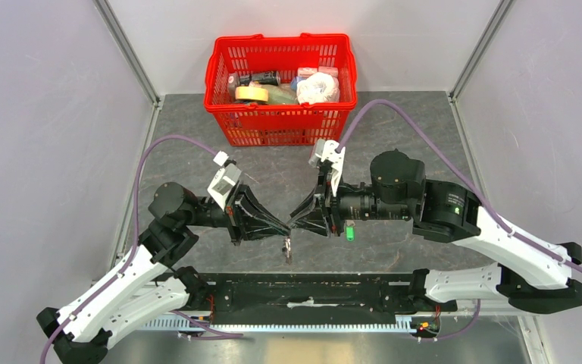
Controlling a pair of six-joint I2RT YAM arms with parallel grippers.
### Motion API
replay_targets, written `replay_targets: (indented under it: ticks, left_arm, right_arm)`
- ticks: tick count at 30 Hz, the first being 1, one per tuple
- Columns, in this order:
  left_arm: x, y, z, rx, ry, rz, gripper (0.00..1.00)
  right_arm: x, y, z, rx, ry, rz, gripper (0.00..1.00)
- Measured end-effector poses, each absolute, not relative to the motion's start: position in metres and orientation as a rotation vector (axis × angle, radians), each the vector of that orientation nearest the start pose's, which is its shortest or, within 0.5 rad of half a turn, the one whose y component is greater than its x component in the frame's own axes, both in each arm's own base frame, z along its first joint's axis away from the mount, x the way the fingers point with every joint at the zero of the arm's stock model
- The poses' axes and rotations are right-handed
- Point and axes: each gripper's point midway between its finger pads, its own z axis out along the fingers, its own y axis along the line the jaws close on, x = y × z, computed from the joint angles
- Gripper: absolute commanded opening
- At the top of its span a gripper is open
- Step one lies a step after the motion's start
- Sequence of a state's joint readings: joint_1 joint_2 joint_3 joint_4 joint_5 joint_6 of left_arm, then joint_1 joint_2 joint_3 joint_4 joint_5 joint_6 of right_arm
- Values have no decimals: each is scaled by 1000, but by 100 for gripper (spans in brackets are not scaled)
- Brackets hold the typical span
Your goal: Put the keys on the keyring
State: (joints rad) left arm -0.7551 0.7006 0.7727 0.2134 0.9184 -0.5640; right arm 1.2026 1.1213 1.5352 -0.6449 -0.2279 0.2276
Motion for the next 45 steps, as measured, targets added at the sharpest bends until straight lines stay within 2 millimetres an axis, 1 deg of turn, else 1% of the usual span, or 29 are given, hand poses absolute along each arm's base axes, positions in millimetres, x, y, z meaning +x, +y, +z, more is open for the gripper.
replay_targets:
  ticks: [7,21,31,45]
  left_arm:
    - [59,-265,372,1021,1272,-1641,2]
    - [59,-265,364,1017,1323,-1646,2]
    - [59,-265,364,1017,1322,-1643,2]
    - [61,-264,366,998,1326,-1628,2]
  right_arm:
    - [76,334,404,-1080,1676,1187,29]
    - [75,334,404,-1083,1678,1195,28]
    - [75,335,398,-1092,1696,1188,27]
    - [70,336,395,-1116,1711,1206,25]
